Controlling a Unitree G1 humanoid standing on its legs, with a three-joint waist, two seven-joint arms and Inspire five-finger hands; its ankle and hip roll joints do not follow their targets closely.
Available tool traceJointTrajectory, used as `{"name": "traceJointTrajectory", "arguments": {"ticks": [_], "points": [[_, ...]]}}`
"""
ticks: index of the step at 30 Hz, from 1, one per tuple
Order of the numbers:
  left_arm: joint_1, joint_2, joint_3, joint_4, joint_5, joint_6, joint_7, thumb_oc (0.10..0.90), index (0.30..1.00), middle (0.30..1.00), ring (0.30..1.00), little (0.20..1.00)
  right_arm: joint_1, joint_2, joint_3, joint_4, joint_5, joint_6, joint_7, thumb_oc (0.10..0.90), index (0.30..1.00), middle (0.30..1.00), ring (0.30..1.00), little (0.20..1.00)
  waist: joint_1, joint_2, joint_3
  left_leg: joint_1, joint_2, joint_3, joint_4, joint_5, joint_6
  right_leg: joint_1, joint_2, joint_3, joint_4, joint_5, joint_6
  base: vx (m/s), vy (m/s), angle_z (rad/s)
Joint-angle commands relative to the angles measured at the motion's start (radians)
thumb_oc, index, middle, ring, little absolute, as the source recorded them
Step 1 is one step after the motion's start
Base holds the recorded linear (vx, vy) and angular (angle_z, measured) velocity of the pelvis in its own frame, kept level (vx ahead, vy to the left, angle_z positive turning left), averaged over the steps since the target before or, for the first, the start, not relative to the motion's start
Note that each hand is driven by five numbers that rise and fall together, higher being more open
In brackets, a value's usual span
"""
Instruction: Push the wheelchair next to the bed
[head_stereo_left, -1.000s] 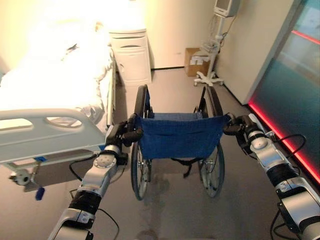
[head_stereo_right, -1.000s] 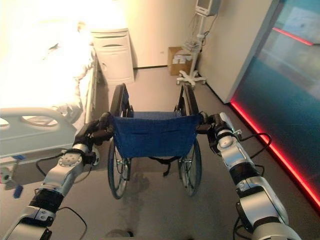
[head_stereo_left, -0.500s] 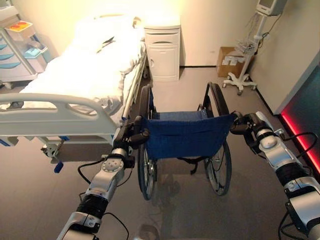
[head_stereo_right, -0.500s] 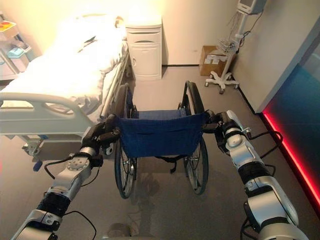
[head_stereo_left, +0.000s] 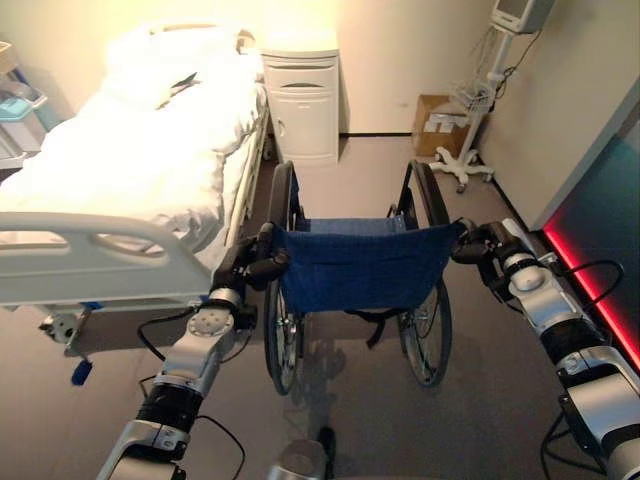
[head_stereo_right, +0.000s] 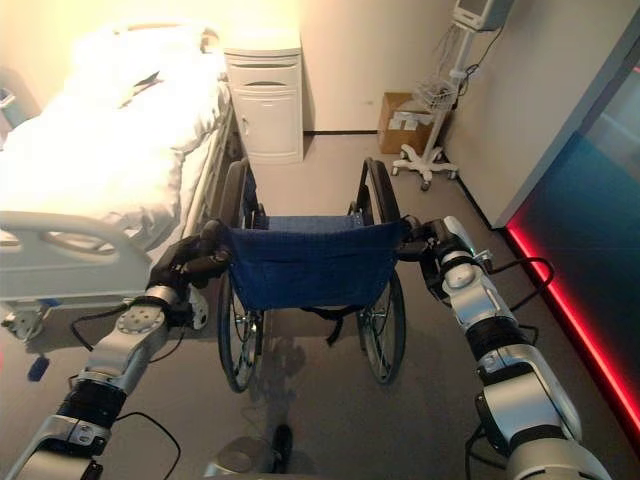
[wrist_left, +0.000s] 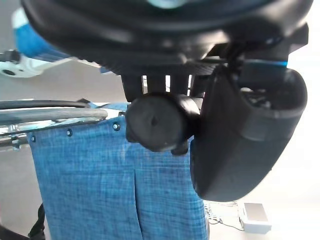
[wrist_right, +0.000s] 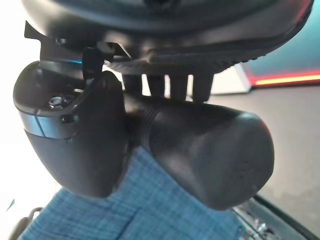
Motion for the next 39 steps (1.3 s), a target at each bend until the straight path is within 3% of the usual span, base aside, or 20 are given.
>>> {"name": "traceJointTrajectory", "arguments": {"ticks": [1,3,4,5,6,8,10,14,16,18,19,22,25,27,29,31,32,35,38,39], "points": [[0.055,0.085,-0.074,0.188,0.090,0.049,-0.008,0.400,0.300,0.300,0.300,0.300,0.138,-0.103,0.059,-0.155,-0.033,-0.112,0.136,0.400,0.300,0.300,0.300,0.300,-0.055,0.006,-0.040,-0.028,-0.054,0.001,-0.024,-0.008,0.009,-0.104,0.092,-0.002,0.345,0.310,0.008,0.25,0.064,-0.06],[0.017,0.072,-0.086,0.233,0.042,0.035,0.016,0.400,0.300,0.300,0.300,0.300,0.128,-0.095,0.066,-0.168,-0.046,-0.119,0.139,0.400,0.300,0.300,0.300,0.300,-0.082,0.027,-0.027,0.008,-0.030,-0.009,-0.027,-0.015,-0.004,-0.184,0.029,-0.016,0.296,0.296,-0.013,0.26,-0.025,0.19],[0.014,0.070,-0.086,0.236,0.037,0.034,0.020,0.400,0.300,0.300,0.300,0.300,0.125,-0.094,0.068,-0.168,-0.047,-0.121,0.140,0.400,0.300,0.300,0.300,0.300,-0.084,0.029,-0.025,0.012,-0.028,-0.011,-0.027,-0.016,-0.005,-0.192,0.024,-0.017,0.290,0.295,-0.015,0.31,-0.180,0.18],[-0.020,0.060,-0.097,0.269,0.032,0.020,0.023,0.400,0.300,0.300,0.300,0.300,0.097,-0.078,0.084,-0.137,-0.048,-0.132,0.117,0.400,0.300,0.300,0.300,0.300,-0.105,0.046,-0.006,0.067,-0.009,-0.035,-0.039,-0.034,-0.011,-0.279,-0.026,-0.011,0.210,0.337,-0.028,0.21,-0.195,0.10],[-0.031,0.058,-0.101,0.277,0.031,0.020,0.021,0.400,0.300,0.300,0.300,0.300,0.090,-0.074,0.087,-0.125,-0.047,-0.135,0.110,0.400,0.300,0.300,0.300,0.300,-0.110,0.048,-0.002,0.077,-0.006,-0.040,-0.040,-0.042,-0.011,-0.296,-0.041,-0.008,0.184,0.354,-0.027,0.32,-0.342,0.03],[-0.085,0.055,-0.131,0.296,0.035,0.024,0.001,0.400,0.300,0.300,0.300,0.300,0.068,-0.066,0.092,-0.080,-0.046,-0.148,0.060,0.400,0.300,0.300,0.300,0.300,-0.134,0.041,0.016,0.107,0.000,-0.080,-0.037,-0.088,-0.014,-0.345,-0.101,0.036,0.010,0.432,-0.008,0.35,-0.378,0.59],[-0.098,0.053,-0.144,0.288,0.033,0.025,-0.004,0.400,0.300,0.300,0.300,0.300,0.067,-0.074,0.086,-0.079,-0.039,-0.143,0.038,0.400,0.300,0.300,0.300,0.300,-0.146,0.036,0.020,0.104,0.001,-0.124,-0.012,-0.121,-0.016,-0.360,-0.110,0.096,-0.096,0.444,0.000,0.34,-0.355,1.11],[-0.078,0.041,-0.140,0.269,0.055,0.022,-0.004,0.400,0.300,0.300,0.300,0.300,0.079,-0.083,0.074,-0.113,-0.040,-0.121,0.042,0.400,0.300,0.300,0.300,0.300,-0.148,0.010,0.015,0.071,0.011,-0.155,0.082,-0.169,-0.031,-0.333,-0.108,0.129,-0.099,0.429,-0.003,0.31,-0.367,0.69],[-0.049,0.031,-0.118,0.244,0.070,0.033,0.009,0.400,0.300,0.300,0.300,0.300,0.075,-0.096,0.075,-0.137,-0.012,-0.107,0.056,0.400,0.300,0.300,0.300,0.300,-0.144,-0.004,0.006,0.057,0.053,-0.140,0.172,-0.198,-0.053,-0.304,-0.077,0.080,-0.067,0.330,-0.016,0.42,-0.536,0.53],[-0.030,0.021,-0.106,0.240,0.078,0.042,0.000,0.400,0.300,0.300,0.300,0.300,0.059,-0.098,0.081,-0.134,-0.012,-0.115,0.078,0.400,0.300,0.300,0.300,0.300,-0.144,-0.015,0.001,0.071,0.072,-0.143,0.198,-0.210,-0.060,-0.299,-0.054,0.073,-0.029,0.290,-0.026,0.38,-0.401,0.54],[-0.011,0.014,-0.106,0.229,0.086,0.045,0.003,0.400,0.300,0.300,0.300,0.300,0.054,-0.108,0.090,-0.142,-0.006,-0.115,0.088,0.400,0.300,0.300,0.300,0.300,-0.146,-0.013,-0.001,0.069,0.107,-0.153,0.232,-0.141,-0.088,-0.279,-0.018,0.057,-0.033,0.257,-0.049,0.38,-0.372,0.65],[0.005,-0.008,-0.111,0.237,0.081,0.039,0.017,0.400,0.300,0.300,0.300,0.300,0.032,-0.124,0.108,-0.112,-0.015,-0.139,0.113,0.400,0.300,0.300,0.300,0.300,-0.149,-0.024,-0.009,0.050,0.127,-0.173,0.310,-0.055,-0.111,-0.236,0.033,0.039,-0.069,0.234,-0.094,0.33,-0.337,0.32],[0.001,-0.021,-0.121,0.254,0.073,0.023,0.019,0.400,0.300,0.300,0.300,0.300,0.020,-0.131,0.117,-0.093,-0.019,-0.140,0.118,0.400,0.300,0.300,0.300,0.300,-0.160,-0.030,-0.017,0.053,0.131,-0.151,0.346,-0.037,-0.117,-0.227,0.051,0.022,-0.081,0.222,-0.119,0.26,-0.255,0.31],[-0.016,-0.023,-0.142,0.267,0.071,0.009,0.006,0.400,0.300,0.300,0.300,0.300,0.029,-0.140,0.113,-0.073,-0.013,-0.133,0.110,0.400,0.300,0.300,0.300,0.300,-0.174,-0.031,-0.024,0.041,0.132,-0.101,0.390,-0.023,-0.123,-0.207,0.075,-0.011,-0.090,0.197,-0.146,0.29,-0.283,0.62],[-0.022,-0.024,-0.151,0.264,0.082,0.007,-0.004,0.400,0.300,0.300,0.300,0.300,0.033,-0.135,0.109,-0.058,-0.001,-0.125,0.100,0.400,0.300,0.300,0.300,0.300,-0.167,-0.027,-0.016,0.034,0.080,-0.110,0.347,-0.055,-0.108,-0.187,0.097,-0.008,-0.096,0.190,-0.143,0.25,-0.176,0.62],[-0.023,-0.025,-0.152,0.264,0.089,0.005,-0.009,0.400,0.300,0.300,0.300,0.300,0.031,-0.131,0.108,-0.049,0.002,-0.121,0.097,0.400,0.300,0.300,0.300,0.300,-0.164,-0.025,-0.012,0.036,0.065,-0.113,0.329,-0.064,-0.104,-0.181,0.103,-0.005,-0.098,0.188,-0.141,0.18,-0.102,0.33],[-0.025,-0.028,-0.156,0.258,0.097,0.008,-0.012,0.400,0.300,0.300,0.300,0.300,0.022,-0.112,0.111,-0.035,0.007,-0.100,0.083,0.400,0.300,0.300,0.300,0.300,-0.150,-0.013,-0.002,0.022,0.030,-0.099,0.255,-0.054,-0.103,-0.148,0.131,0.003,-0.110,0.181,-0.135,0.25,-0.111,0.44],[-0.022,-0.037,-0.165,0.245,0.110,0.010,0.004,0.400,0.300,0.300,0.300,0.300,0.024,-0.064,0.111,-0.031,0.001,-0.069,0.051,0.400,0.300,0.300,0.300,0.300,-0.107,0.008,0.019,-0.100,-0.007,-0.070,0.137,0.035,-0.118,-0.061,0.181,0.024,-0.155,0.162,-0.132,0.35,-0.114,0.21],[0.002,-0.025,-0.146,0.234,0.101,0.004,0.020,0.400,0.300,0.300,0.300,0.300,0.021,-0.041,0.118,-0.033,-0.010,-0.085,0.062,0.400,0.300,0.300,0.300,0.300,-0.064,0.036,0.021,-0.176,0.016,-0.082,-0.001,0.165,-0.138,0.000,0.212,0.039,-0.183,0.152,-0.136,0.45,-0.016,-0.28],[0.004,-0.023,-0.143,0.233,0.100,0.004,0.020,0.400,0.300,0.300,0.300,0.300,0.018,-0.040,0.119,-0.031,-0.013,-0.089,0.066,0.400,0.300,0.300,0.300,0.300,-0.060,0.037,0.021,-0.174,0.019,-0.081,-0.017,0.176,-0.139,0.005,0.212,0.041,-0.181,0.148,-0.136,0.41,0.060,-0.66]]}}
